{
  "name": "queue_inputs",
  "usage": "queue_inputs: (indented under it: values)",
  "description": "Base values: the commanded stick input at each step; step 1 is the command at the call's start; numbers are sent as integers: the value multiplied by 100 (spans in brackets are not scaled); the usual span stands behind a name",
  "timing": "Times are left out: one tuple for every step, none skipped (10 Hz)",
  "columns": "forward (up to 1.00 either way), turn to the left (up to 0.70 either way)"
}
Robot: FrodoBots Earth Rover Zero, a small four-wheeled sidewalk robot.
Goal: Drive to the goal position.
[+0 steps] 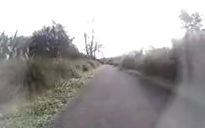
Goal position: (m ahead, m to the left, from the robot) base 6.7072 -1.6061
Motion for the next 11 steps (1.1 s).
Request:
queue_inputs:
  values:
    - [70, 0]
    - [70, 0]
    - [70, 0]
    - [70, 0]
    - [70, 0]
    - [70, 0]
    - [70, -4]
    - [70, -12]
    - [70, -28]
    - [70, -35]
    - [70, -35]
